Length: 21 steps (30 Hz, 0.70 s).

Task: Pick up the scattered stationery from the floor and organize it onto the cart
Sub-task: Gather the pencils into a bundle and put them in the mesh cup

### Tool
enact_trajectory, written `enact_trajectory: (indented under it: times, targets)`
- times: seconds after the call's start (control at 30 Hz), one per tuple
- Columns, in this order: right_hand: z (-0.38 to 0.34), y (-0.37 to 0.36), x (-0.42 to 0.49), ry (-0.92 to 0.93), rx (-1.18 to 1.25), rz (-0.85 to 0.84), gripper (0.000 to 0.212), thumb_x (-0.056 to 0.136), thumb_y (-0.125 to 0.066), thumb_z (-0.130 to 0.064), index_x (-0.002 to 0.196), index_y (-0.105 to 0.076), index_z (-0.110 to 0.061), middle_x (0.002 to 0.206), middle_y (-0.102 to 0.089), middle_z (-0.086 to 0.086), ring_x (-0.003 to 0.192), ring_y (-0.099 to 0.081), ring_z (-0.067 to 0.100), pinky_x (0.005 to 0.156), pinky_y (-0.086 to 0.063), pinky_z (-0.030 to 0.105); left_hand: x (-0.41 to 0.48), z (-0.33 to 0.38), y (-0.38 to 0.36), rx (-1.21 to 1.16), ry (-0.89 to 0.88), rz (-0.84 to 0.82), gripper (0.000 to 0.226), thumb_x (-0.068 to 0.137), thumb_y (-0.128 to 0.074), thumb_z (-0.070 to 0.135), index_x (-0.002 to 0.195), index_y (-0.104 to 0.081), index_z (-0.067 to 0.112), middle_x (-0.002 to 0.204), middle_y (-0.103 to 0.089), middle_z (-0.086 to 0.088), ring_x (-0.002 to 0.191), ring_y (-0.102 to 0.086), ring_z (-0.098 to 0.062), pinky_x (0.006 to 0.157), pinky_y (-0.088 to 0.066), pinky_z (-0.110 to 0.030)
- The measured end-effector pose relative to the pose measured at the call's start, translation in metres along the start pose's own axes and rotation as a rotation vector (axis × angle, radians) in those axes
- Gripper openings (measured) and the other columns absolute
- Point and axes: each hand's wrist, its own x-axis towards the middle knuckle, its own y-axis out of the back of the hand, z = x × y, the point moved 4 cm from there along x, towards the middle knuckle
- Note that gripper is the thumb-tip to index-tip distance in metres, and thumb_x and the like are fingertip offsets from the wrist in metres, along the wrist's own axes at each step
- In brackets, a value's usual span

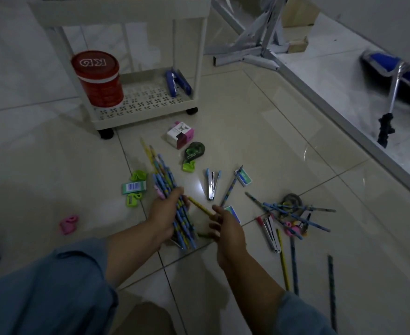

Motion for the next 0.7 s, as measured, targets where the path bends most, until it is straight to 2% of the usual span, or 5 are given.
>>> enact_trajectory:
  times: [0.17, 0.23, 0.37, 0.57, 0.7]
  targets:
    - [0.030, -0.028, -0.006, -0.273, 0.499, -0.068, 0.055, 0.098, -0.030, -0.045, 0.122, -0.050, -0.001, 0.112, -0.058, 0.016, 0.102, -0.057, 0.031, 0.089, -0.047, 0.042, -0.006, 0.017, -0.014, -0.075, -0.159, 0.006, 0.030, 0.088, -0.063, 0.018, 0.062, -0.049, 0.014, 0.042, -0.054, 0.006, 0.041, -0.052, -0.009, 0.051, -0.047, -0.023]
    - [0.025, -0.038, -0.007, -0.274, 0.555, -0.123, 0.059, 0.097, -0.027, -0.051, 0.122, -0.054, -0.004, 0.121, -0.059, 0.019, 0.105, -0.060, 0.033, 0.083, -0.052, 0.041, -0.016, 0.003, -0.022, -0.039, -0.111, -0.059, 0.030, 0.087, -0.064, 0.022, 0.063, -0.049, 0.015, 0.046, -0.054, 0.005, 0.048, -0.054, -0.013, 0.058, -0.049, -0.028]
    - [0.003, -0.037, -0.009, -0.163, 0.126, -0.221, 0.050, 0.098, -0.024, -0.049, 0.108, -0.061, -0.016, 0.104, -0.065, 0.006, 0.090, -0.062, 0.019, 0.069, -0.048, 0.029, -0.016, 0.010, -0.020, 0.006, -0.043, -0.194, 0.028, 0.087, -0.063, 0.025, 0.065, -0.048, 0.016, 0.049, -0.050, 0.005, 0.045, -0.054, -0.012, 0.051, -0.049, -0.023]
    - [-0.076, -0.050, 0.016, 0.345, -0.090, -0.213, 0.038, 0.099, -0.031, -0.038, 0.130, -0.048, -0.023, 0.134, -0.049, -0.005, 0.122, -0.043, 0.010, 0.098, -0.036, 0.034, -0.034, -0.002, 0.005, 0.493, 0.270, -0.557, 0.024, 0.086, -0.064, 0.016, 0.067, -0.050, 0.015, 0.049, -0.050, 0.003, 0.045, -0.051, -0.012, 0.053, -0.047, -0.024]
    - [-0.087, -0.071, 0.013, 0.406, -0.409, -0.286, 0.033, 0.098, -0.036, -0.028, 0.116, -0.062, -0.017, 0.111, -0.060, 0.001, 0.091, -0.057, 0.002, 0.081, -0.043, 0.020, -0.037, 0.002, 0.013, 0.519, 0.271, -0.634, 0.024, 0.085, -0.066, 0.015, 0.068, -0.049, 0.014, 0.052, -0.051, 0.003, 0.049, -0.054, -0.012, 0.054, -0.050, -0.024]
